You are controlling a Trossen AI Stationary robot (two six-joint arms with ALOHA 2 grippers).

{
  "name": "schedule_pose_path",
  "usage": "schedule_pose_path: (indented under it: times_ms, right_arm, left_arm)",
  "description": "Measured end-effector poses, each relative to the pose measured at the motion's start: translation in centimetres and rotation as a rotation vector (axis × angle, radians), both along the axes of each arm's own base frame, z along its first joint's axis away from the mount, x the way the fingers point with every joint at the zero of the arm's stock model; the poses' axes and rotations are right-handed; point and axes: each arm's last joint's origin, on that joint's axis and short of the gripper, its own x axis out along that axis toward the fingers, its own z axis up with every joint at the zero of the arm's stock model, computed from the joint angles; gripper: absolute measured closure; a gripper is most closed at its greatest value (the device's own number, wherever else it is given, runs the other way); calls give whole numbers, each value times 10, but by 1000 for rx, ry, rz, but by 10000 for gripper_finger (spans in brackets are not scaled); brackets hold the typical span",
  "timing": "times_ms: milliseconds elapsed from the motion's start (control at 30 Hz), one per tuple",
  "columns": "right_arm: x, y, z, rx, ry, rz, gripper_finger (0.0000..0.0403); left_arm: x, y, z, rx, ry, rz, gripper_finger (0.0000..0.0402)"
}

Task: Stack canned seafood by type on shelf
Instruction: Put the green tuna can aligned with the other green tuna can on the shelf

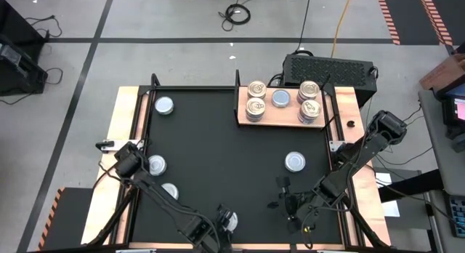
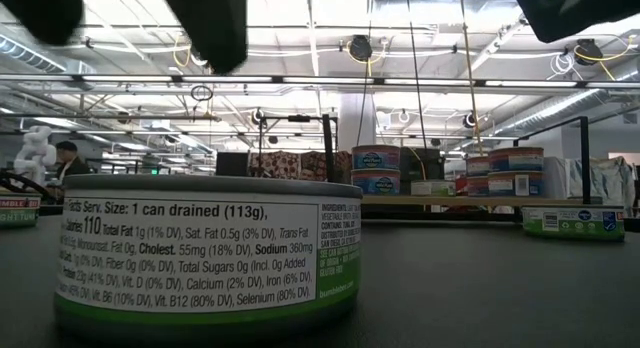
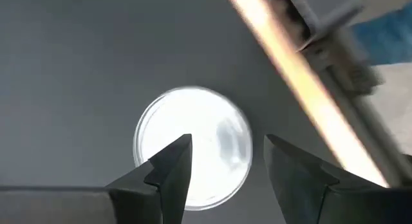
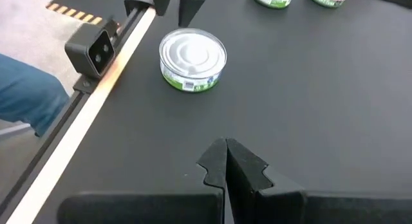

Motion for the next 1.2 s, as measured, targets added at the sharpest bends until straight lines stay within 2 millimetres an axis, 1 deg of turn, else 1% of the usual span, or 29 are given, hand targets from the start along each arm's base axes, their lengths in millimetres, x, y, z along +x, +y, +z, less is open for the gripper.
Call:
schedule_pose_path:
  times_ms: [233, 400, 500, 700, 767, 833, 967, 1100, 1133, 1200]
  right_arm:
    - [-1, -1, -1, -11, 14, -1, 403]
    - [-1, -1, -2, -20, 22, -1, 403]
    - [-2, -2, -3, -27, 30, -1, 403]
    - [-2, -2, -3, -29, 33, -1, 403]
    - [-2, -2, -3, -29, 33, -1, 403]
    - [-2, -2, -3, -30, 33, -1, 403]
    - [-2, -2, -3, -30, 33, -1, 403]
    - [-3, -2, -3, -35, 38, -2, 403]
    - [-3, -3, -4, -37, 42, -3, 403]
    - [-4, -4, -5, -42, 55, -8, 403]
  left_arm:
    - [-3, -5, -24, 48, 64, 0, 208]
    - [-6, -4, -29, 76, 84, 0, 208]
    - [-11, 0, -34, 137, 104, 6, 208]
    - [-17, -1, -45, 186, 80, -18, 213]
    - [-19, -3, -46, 220, 65, -43, 227]
    - [-21, -4, -46, 253, 50, -64, 251]
    - [-21, -4, -46, 278, 40, -65, 313]
    - [-16, 3, -46, 303, 28, -51, 379]
    - [-14, 5, -46, 307, 30, -54, 389]
    - [-11, 8, -45, 307, 30, -47, 395]
